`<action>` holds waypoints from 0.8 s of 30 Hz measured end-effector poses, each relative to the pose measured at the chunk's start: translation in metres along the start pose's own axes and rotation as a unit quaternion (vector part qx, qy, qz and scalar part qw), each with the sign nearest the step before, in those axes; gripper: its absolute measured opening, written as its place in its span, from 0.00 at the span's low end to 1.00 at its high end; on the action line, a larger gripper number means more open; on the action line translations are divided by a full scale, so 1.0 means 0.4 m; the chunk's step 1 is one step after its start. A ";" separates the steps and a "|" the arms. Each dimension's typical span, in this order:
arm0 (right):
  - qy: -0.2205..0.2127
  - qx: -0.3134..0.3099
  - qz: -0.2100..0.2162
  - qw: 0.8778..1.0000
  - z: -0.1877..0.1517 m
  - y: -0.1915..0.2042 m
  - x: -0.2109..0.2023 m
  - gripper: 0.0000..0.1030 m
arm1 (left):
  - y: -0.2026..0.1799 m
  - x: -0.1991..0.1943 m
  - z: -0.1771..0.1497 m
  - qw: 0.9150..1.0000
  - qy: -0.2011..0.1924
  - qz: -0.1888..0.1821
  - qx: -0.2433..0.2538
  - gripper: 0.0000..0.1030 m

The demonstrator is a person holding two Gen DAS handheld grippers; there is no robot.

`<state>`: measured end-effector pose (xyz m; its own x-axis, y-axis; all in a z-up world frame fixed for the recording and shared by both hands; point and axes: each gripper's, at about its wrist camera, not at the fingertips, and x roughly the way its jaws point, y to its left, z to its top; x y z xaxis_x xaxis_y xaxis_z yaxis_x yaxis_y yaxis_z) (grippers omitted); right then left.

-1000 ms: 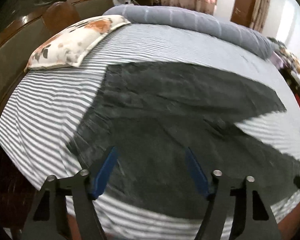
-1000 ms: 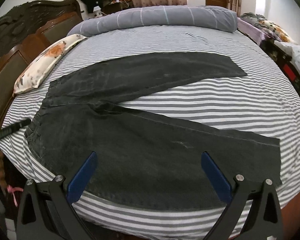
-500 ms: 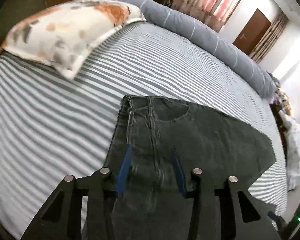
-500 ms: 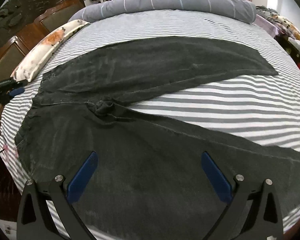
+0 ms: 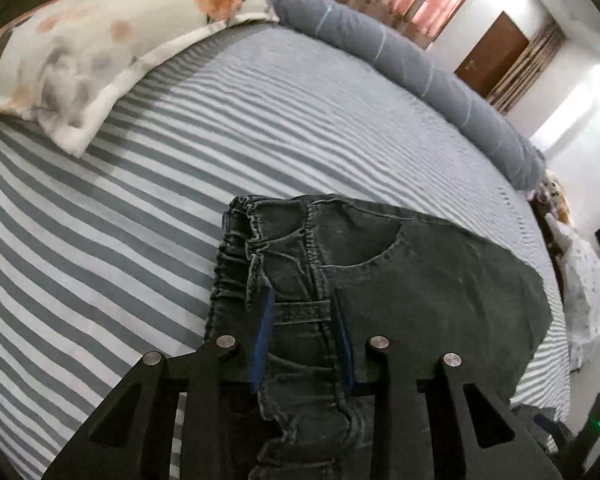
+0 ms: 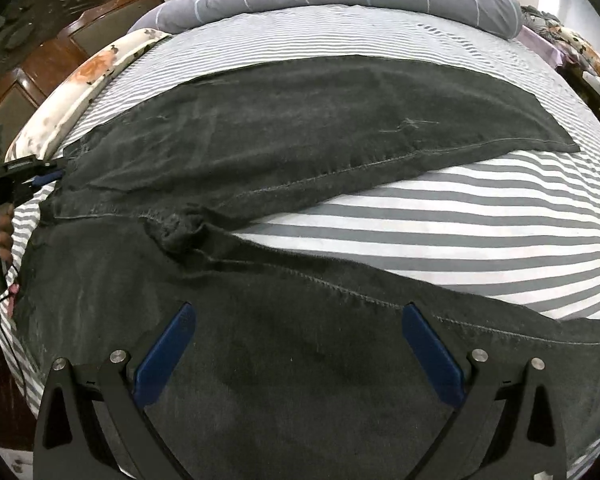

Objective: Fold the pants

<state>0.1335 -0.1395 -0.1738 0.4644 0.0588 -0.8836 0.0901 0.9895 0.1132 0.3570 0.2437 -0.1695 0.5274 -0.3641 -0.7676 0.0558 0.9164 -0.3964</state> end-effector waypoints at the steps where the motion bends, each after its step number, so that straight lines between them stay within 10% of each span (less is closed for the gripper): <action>1: 0.000 -0.001 0.001 1.000 0.003 0.002 0.004 1.00 | 0.000 -0.007 -0.002 1.000 -0.004 0.008 0.007 0.29; 22: -0.032 -0.106 0.004 0.994 0.196 0.109 0.080 1.00 | 0.054 0.084 0.091 0.995 -0.026 -0.014 -0.091 0.29; 24: -0.035 -0.131 0.011 0.991 0.241 0.127 0.092 0.99 | 0.047 0.084 0.089 0.995 -0.042 0.009 -0.094 0.13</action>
<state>0.2399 -0.1000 -0.1569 0.5239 0.0802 -0.8480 -0.1486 0.9889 0.0017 0.4058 0.2545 -0.1849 0.5958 -0.3263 -0.7339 -0.1101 0.8719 -0.4771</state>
